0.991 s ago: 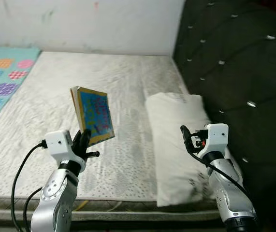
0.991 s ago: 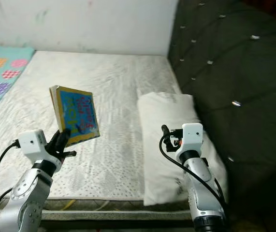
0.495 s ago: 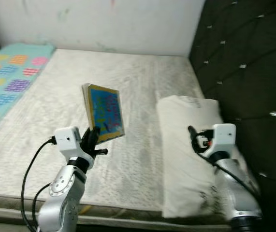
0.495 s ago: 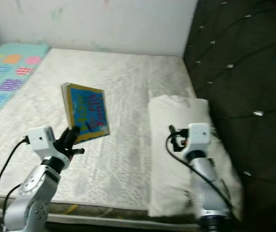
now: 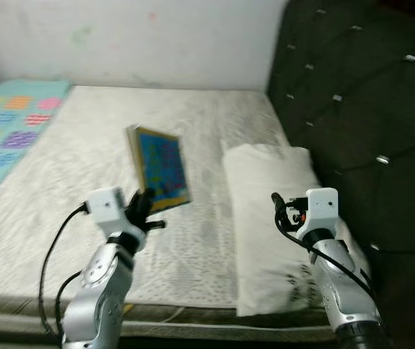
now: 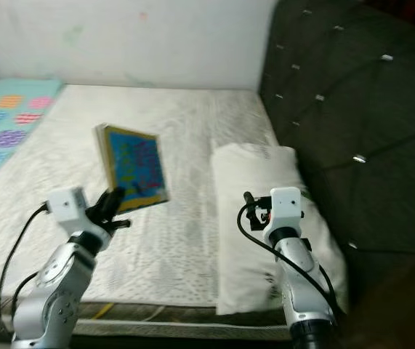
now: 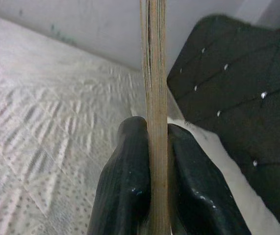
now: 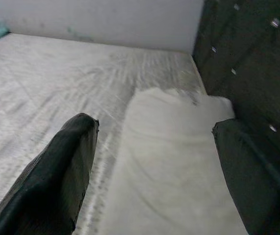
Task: Clean up the room
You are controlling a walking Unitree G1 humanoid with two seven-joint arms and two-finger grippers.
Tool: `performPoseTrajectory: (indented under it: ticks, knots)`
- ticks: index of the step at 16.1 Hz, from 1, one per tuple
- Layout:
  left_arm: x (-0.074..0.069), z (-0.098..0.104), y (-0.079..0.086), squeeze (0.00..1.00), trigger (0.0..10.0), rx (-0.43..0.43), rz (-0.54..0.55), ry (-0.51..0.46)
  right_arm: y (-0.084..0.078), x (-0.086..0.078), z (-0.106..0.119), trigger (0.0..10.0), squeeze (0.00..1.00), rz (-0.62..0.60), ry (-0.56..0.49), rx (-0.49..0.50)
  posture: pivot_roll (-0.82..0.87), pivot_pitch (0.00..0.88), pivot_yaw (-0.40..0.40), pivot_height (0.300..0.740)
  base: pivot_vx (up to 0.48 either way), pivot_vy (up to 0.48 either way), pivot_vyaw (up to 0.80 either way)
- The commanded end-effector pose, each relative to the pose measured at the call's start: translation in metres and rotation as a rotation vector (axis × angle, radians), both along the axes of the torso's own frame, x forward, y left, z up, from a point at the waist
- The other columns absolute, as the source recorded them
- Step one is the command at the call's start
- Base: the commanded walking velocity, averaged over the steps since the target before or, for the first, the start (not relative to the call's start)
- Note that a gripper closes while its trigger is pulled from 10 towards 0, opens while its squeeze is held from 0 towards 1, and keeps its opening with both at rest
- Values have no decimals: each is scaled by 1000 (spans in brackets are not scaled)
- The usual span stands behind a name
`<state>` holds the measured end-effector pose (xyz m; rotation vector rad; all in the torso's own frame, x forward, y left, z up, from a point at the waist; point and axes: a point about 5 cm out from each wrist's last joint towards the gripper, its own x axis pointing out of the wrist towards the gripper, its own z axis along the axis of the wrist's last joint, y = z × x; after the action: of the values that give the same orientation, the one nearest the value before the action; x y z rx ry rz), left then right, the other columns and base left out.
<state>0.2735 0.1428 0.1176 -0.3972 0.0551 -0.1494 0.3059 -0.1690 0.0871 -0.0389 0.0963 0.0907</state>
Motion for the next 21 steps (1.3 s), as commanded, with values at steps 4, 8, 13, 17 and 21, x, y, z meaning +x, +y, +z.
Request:
performPoseTrajectory:
  ticks: [4,8,13,17,21]
  knots:
    - [2,6,7,0,10000,6,29,-29,7,5,4,10000,0,37,-22,-10,-26,0,-21,740,0,480,0]
    - [0,10,4,0,10000,-15,19,-73,4,5,5,10000,0,37,-24,-15,-35,0,-32,740,0,120,0]
    - [-4,12,0,0,10000,-55,-7,-108,6,3,6,10000,0,49,-27,-10,-41,0,-43,740,139,0,0]
    - [-4,12,0,0,10000,-60,-8,-107,5,3,5,10000,0,44,-16,6,-44,0,-44,740,391,0,-400]
    - [-5,7,-3,0,10000,-52,11,-69,2,3,7,10000,0,42,-23,1,-47,0,-42,740,172,0,-533]
